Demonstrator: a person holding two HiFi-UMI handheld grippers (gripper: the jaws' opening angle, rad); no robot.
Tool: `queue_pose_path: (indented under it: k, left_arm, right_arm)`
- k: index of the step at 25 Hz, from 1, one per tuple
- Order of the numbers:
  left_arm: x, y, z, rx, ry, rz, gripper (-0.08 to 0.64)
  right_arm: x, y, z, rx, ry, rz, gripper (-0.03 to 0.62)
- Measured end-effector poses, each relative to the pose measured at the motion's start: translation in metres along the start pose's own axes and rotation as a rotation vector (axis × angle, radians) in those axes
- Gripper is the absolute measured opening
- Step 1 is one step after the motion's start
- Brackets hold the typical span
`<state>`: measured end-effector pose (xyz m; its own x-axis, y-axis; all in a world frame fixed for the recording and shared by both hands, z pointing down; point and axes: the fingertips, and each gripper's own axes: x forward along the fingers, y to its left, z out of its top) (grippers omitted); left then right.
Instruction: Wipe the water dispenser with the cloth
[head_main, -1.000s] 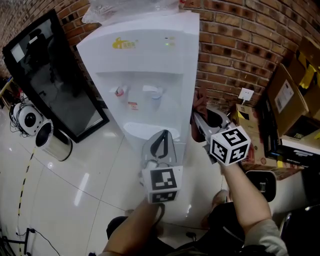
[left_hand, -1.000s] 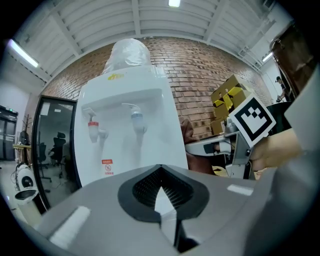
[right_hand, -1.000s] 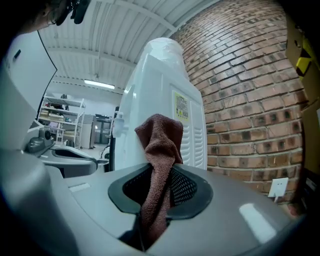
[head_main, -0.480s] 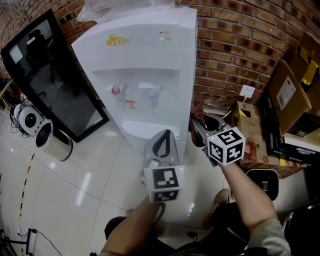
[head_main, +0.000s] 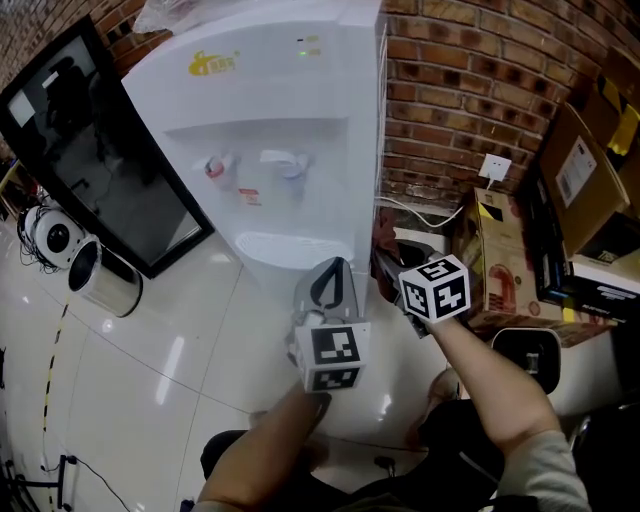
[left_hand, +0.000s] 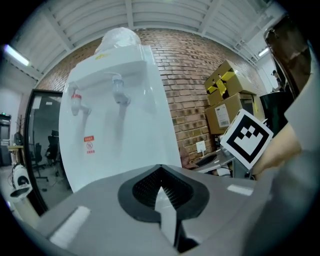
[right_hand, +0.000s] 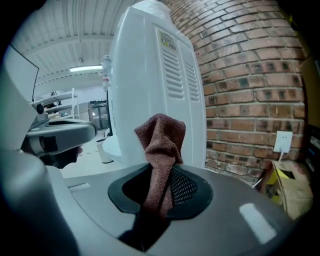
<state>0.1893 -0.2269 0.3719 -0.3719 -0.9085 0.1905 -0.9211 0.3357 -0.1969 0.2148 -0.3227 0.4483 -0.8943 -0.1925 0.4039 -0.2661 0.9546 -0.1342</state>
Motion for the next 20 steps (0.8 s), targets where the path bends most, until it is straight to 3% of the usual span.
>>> queue_pose_path:
  k: [3, 12, 20]
  left_arm:
    - [0.002, -0.004, -0.023, -0.069, 0.044, -0.001, 0.000]
    - [0.007, -0.021, -0.099, -0.060, 0.192, -0.016, 0.000]
    - [0.004, -0.039, -0.110, -0.043, 0.219, -0.065, 0.000]
  right_arm:
    - [0.009, -0.004, -0.020, 0.057, 0.043, 0.005, 0.101]
    - [0.043, -0.009, -0.100, 0.166, 0.199, 0.018, 0.102]
    - [0.071, -0.020, -0.172, 0.252, 0.351, 0.019, 0.101]
